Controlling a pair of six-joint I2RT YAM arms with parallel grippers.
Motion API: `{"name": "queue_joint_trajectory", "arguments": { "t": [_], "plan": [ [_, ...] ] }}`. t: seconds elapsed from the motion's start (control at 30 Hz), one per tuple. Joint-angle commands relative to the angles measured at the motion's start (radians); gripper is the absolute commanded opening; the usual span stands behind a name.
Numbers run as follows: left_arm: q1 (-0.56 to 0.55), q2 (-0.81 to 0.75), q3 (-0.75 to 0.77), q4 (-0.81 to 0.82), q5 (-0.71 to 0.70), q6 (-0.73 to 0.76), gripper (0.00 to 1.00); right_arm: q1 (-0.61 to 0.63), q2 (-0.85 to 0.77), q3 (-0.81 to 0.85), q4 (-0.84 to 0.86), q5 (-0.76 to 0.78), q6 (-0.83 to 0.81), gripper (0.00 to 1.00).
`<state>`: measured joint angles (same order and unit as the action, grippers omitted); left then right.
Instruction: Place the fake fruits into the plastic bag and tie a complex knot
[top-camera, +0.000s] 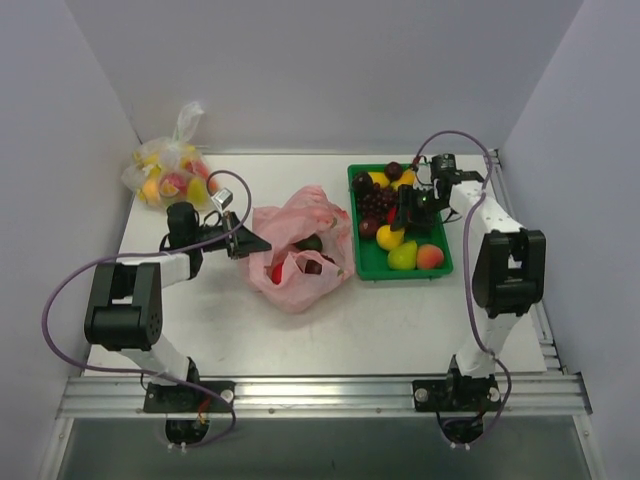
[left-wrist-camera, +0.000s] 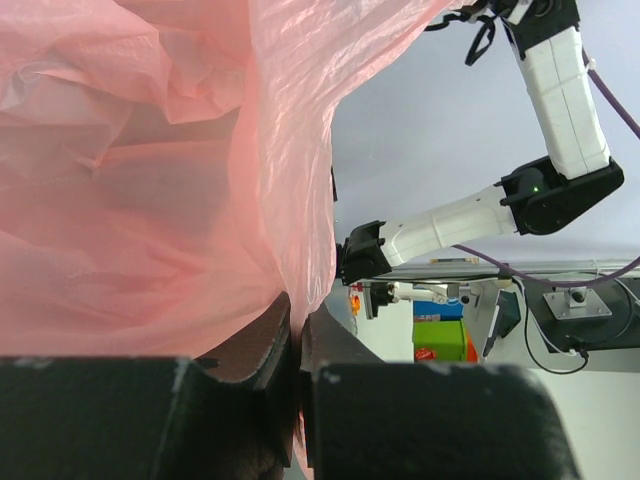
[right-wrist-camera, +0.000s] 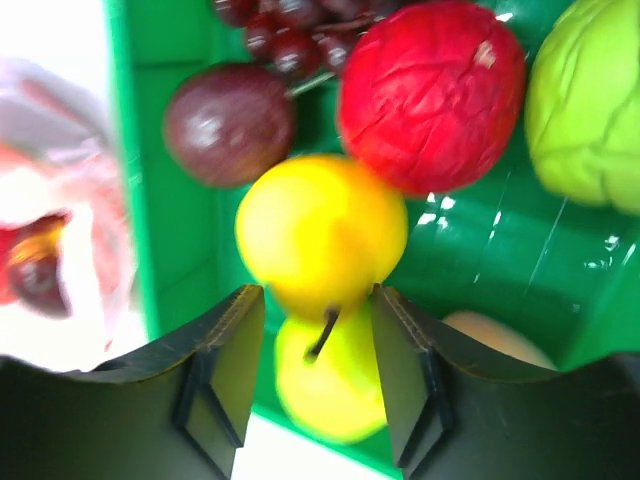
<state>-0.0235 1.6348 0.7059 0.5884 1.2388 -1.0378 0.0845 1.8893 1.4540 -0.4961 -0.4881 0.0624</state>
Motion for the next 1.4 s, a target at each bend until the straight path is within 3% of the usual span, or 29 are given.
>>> {"name": "queue_joint_trajectory", "arguments": {
  "t": [0.0,0.23,0.3,0.43,0.47,0.57,0.67,1.2,1.37],
  "plan": [
    [0.005,0.003,0.033,0.041,0.021,0.009,0.11,-0.002,-0.143,0.003,-0.053,-0.066,-0.004,0.45],
    [0.005,0.014,0.041,0.039,0.021,0.01,0.11,0.049,-0.239,0.029,-0.056,-0.081,-0.024,0.25],
    [0.005,0.016,0.046,0.041,0.021,0.009,0.11,0.078,-0.243,0.017,-0.056,-0.022,-0.047,0.43],
    [0.005,0.013,0.046,0.041,0.022,0.012,0.11,0.084,-0.254,-0.02,-0.044,0.173,-0.082,0.6],
    [0.005,0.013,0.043,0.039,0.022,0.012,0.11,0.086,-0.251,-0.027,-0.038,0.199,-0.091,0.69],
    [0.004,0.011,0.035,0.04,0.018,0.015,0.11,0.107,-0.219,-0.046,-0.027,0.247,-0.133,0.81],
    [0.004,0.01,0.03,0.041,0.021,0.016,0.11,0.141,-0.17,-0.052,-0.027,0.275,-0.145,0.86],
    [0.004,0.014,0.037,0.041,0.022,0.018,0.11,0.204,0.036,-0.083,0.114,0.387,-0.073,0.88],
    [0.004,0.016,0.033,0.041,0.024,0.022,0.11,0.201,0.025,-0.104,0.14,0.378,-0.081,0.78]
  ]
}}
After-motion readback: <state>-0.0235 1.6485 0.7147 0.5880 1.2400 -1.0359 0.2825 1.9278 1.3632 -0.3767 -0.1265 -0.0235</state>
